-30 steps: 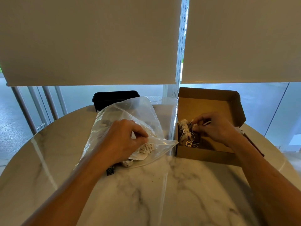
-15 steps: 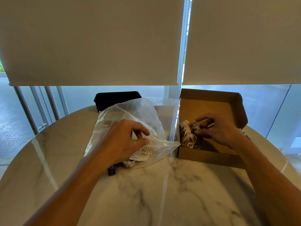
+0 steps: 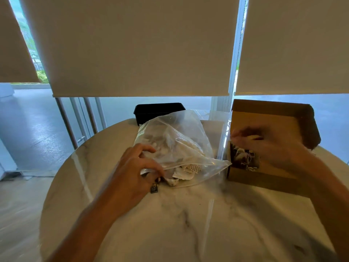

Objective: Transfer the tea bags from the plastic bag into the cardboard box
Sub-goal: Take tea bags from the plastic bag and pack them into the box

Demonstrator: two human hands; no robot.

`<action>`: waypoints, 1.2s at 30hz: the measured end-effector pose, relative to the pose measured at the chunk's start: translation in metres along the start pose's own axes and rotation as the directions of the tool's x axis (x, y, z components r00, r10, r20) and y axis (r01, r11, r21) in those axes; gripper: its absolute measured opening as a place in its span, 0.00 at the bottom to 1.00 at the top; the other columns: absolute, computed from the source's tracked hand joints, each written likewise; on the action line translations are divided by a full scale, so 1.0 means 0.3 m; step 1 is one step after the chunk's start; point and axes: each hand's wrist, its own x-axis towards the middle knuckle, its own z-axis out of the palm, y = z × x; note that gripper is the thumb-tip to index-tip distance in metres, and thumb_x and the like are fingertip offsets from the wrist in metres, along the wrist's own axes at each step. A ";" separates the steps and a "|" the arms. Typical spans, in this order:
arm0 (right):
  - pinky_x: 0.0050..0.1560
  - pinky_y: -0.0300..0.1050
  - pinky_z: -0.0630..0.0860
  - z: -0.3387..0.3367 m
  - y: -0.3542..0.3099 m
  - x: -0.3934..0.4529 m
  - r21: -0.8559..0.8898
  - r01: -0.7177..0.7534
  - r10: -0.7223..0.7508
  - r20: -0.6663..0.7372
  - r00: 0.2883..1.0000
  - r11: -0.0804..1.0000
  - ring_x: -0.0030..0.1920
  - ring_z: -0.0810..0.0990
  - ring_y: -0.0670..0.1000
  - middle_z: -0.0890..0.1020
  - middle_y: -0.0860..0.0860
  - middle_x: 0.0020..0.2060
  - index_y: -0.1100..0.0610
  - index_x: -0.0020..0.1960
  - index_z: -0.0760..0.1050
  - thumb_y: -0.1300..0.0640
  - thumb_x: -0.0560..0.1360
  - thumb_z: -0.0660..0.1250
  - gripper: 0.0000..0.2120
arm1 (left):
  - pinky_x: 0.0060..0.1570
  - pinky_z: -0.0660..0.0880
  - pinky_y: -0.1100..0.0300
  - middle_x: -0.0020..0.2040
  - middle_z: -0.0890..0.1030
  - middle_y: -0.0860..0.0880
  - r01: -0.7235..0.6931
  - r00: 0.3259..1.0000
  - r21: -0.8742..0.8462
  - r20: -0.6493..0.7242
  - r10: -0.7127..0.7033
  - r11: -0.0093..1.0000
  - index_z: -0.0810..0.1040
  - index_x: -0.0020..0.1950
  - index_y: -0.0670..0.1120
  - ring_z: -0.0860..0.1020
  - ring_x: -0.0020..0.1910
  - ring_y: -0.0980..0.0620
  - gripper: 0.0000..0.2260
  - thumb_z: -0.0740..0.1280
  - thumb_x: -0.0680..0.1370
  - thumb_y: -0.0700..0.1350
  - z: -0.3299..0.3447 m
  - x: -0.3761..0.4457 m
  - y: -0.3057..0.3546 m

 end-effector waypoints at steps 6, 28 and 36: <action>0.61 0.39 0.66 0.224 -0.042 -0.029 -0.343 0.235 -0.105 0.357 0.928 0.910 0.60 0.67 0.43 0.71 0.39 0.62 0.39 0.53 0.80 0.48 0.74 0.69 0.09 | 0.44 0.72 0.59 0.56 0.76 0.59 0.066 0.997 0.165 -0.042 -0.060 0.984 0.83 0.49 0.61 0.75 0.50 0.56 0.14 0.69 0.74 0.40 -0.011 -0.062 -0.019; 0.61 0.42 0.72 0.291 -0.029 0.011 -0.306 0.354 -0.248 0.335 0.909 0.884 0.66 0.67 0.46 0.63 0.40 0.68 0.38 0.74 0.52 0.53 0.73 0.70 0.38 | 0.42 0.72 0.63 0.46 0.76 0.58 0.024 0.982 0.078 -0.187 -0.009 0.997 0.83 0.50 0.54 0.74 0.45 0.59 0.08 0.70 0.73 0.50 0.008 -0.072 0.090; 0.65 0.47 0.72 0.299 -0.029 0.008 -0.353 0.390 -0.271 0.342 0.900 0.850 0.68 0.66 0.48 0.64 0.41 0.69 0.40 0.75 0.50 0.51 0.74 0.69 0.38 | 0.56 0.71 0.57 0.68 0.67 0.57 0.076 0.991 0.320 0.079 -0.106 0.944 0.65 0.69 0.62 0.68 0.64 0.54 0.19 0.60 0.80 0.48 0.035 -0.010 0.091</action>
